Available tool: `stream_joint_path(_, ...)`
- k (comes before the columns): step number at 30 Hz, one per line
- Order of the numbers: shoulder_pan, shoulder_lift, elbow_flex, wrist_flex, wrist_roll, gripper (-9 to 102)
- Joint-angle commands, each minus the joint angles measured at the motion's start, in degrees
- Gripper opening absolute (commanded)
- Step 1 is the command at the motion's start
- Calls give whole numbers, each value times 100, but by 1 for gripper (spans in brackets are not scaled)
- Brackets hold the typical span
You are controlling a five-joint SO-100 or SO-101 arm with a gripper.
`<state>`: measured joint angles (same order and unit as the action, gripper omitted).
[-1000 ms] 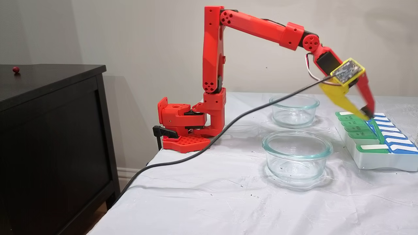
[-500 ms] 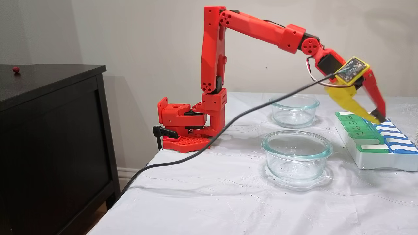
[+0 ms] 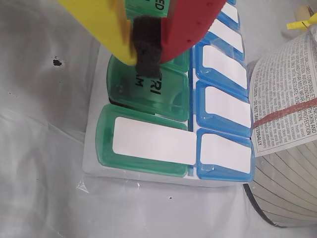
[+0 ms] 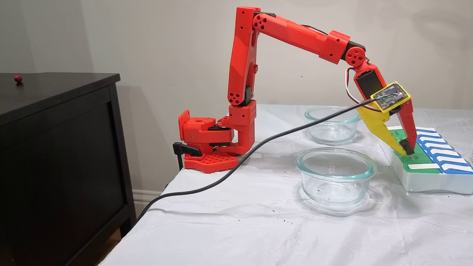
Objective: Sort medicines into box.
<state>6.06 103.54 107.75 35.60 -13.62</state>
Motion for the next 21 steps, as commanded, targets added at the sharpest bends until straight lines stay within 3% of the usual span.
stream_joint_path(1, 97, 53, -211, -44, 97, 0)
stream_joint_path(21, -237, -396, 431, 642, -334, 0)
